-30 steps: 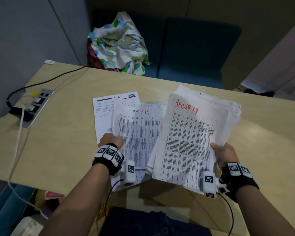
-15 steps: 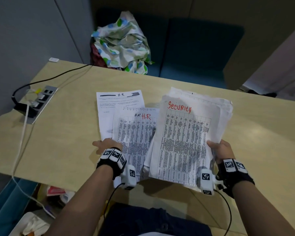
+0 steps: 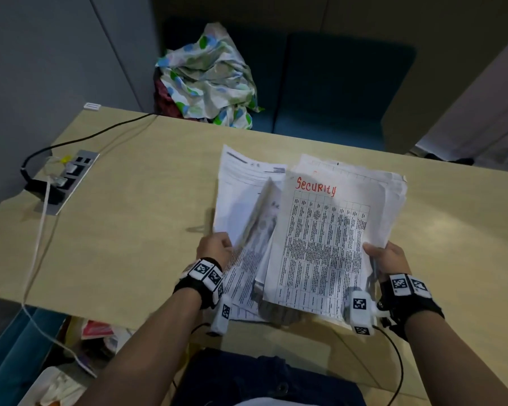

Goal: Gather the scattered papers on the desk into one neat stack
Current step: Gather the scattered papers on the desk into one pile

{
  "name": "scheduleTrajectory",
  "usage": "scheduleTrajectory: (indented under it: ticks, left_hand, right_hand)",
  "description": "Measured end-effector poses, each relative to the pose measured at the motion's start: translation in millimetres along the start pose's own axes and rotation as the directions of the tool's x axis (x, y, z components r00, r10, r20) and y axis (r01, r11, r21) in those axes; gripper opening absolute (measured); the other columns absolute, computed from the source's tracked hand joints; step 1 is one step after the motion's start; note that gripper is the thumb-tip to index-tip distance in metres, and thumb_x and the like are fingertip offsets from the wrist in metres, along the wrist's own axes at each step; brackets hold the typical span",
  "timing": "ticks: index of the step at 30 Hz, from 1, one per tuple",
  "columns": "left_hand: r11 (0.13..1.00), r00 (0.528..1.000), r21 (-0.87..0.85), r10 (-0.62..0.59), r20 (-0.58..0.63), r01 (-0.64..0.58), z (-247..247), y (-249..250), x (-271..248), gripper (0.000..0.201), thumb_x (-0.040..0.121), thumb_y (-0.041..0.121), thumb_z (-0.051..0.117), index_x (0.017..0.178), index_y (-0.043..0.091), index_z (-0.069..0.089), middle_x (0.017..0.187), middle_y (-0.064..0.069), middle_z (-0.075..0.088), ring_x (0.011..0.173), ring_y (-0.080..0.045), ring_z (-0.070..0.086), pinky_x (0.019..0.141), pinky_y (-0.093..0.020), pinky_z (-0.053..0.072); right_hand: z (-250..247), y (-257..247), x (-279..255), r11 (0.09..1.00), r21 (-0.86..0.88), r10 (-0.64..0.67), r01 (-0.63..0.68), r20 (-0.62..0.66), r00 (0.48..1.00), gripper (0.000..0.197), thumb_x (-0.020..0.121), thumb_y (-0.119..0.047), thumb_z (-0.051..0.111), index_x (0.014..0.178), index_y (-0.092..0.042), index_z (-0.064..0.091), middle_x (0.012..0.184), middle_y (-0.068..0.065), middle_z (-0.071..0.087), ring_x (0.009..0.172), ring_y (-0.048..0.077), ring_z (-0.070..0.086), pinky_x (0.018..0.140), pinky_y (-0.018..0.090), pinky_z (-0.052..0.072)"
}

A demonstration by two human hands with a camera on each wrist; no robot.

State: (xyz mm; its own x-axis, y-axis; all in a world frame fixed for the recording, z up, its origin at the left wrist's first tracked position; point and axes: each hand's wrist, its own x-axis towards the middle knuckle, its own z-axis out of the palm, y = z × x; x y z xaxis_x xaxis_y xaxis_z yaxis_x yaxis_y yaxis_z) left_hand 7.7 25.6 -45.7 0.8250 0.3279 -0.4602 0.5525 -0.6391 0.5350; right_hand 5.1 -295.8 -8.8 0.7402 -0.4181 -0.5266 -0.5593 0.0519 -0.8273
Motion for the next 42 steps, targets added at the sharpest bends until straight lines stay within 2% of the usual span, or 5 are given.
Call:
scheduleTrajectory:
  ticks: [9, 16, 20, 24, 42]
  left_hand:
    - [0.952, 0.999, 0.304, 0.035, -0.022, -0.026, 7, 31, -5, 0.026, 0.084, 0.012, 0.060, 0.108, 0.007, 0.068, 0.140, -0.012, 0.028, 0.124, -0.034, 0.034, 0.101, -0.043, 0.042]
    - [0.980, 1.000, 0.197, 0.011, 0.004, -0.011, -17, 92, 40, 0.037, 0.084, 0.023, 0.063, 0.110, -0.004, 0.065, 0.127, -0.022, 0.056, 0.105, -0.039, 0.061, 0.080, -0.035, 0.052]
    - [0.939, 0.999, 0.343, -0.012, 0.048, -0.005, -13, 94, 61, 0.045, 0.085, 0.026, 0.066, 0.121, 0.002, 0.060, 0.138, -0.021, 0.044, 0.128, -0.039, 0.044, 0.106, -0.048, 0.041]
    - [0.874, 1.000, 0.485, 0.012, 0.009, -0.015, 3, 82, 66, 0.038, 0.093, 0.027, 0.059, 0.123, 0.005, 0.059, 0.134, -0.017, 0.045, 0.124, -0.032, 0.046, 0.097, -0.032, 0.040]
    - [0.832, 0.926, 0.466, 0.371, -0.067, -0.300, 26, 63, 40, 0.023, 0.092, -0.005, 0.046, 0.112, -0.004, 0.059, 0.127, -0.017, 0.050, 0.112, -0.034, 0.050, 0.086, -0.040, 0.051]
  right_hand:
    - [-13, -2, 0, 1.000, 0.007, 0.009, -0.008, -0.077, 0.997, 0.021, 0.087, -0.001, 0.058, 0.108, 0.004, 0.057, 0.069, 0.009, 0.056, 0.057, 0.022, 0.051, 0.045, 0.024, 0.045]
    - [-23, -8, -3, 0.999, 0.033, 0.008, -0.004, -0.115, 0.993, 0.024, 0.088, 0.000, 0.057, 0.110, 0.008, 0.057, 0.071, 0.011, 0.057, 0.048, 0.022, 0.056, 0.046, 0.025, 0.043]
    - [-26, -14, -6, 0.999, 0.044, 0.005, 0.000, -0.112, 0.994, 0.014, 0.089, 0.002, 0.055, 0.103, 0.003, 0.056, 0.065, 0.007, 0.050, 0.033, 0.010, 0.054, 0.034, 0.013, 0.039]
    - [-30, -11, 0, 0.996, 0.087, 0.036, -0.026, -0.117, 0.992, 0.027, 0.086, 0.003, 0.056, 0.112, 0.010, 0.058, 0.074, 0.011, 0.058, 0.061, 0.022, 0.054, 0.058, 0.028, 0.043]
    - [-18, -10, 8, 0.997, 0.050, 0.063, -0.058, -0.093, 0.994, 0.029, 0.085, 0.008, 0.057, 0.114, 0.009, 0.057, 0.075, 0.008, 0.056, 0.065, 0.021, 0.051, 0.061, 0.029, 0.040]
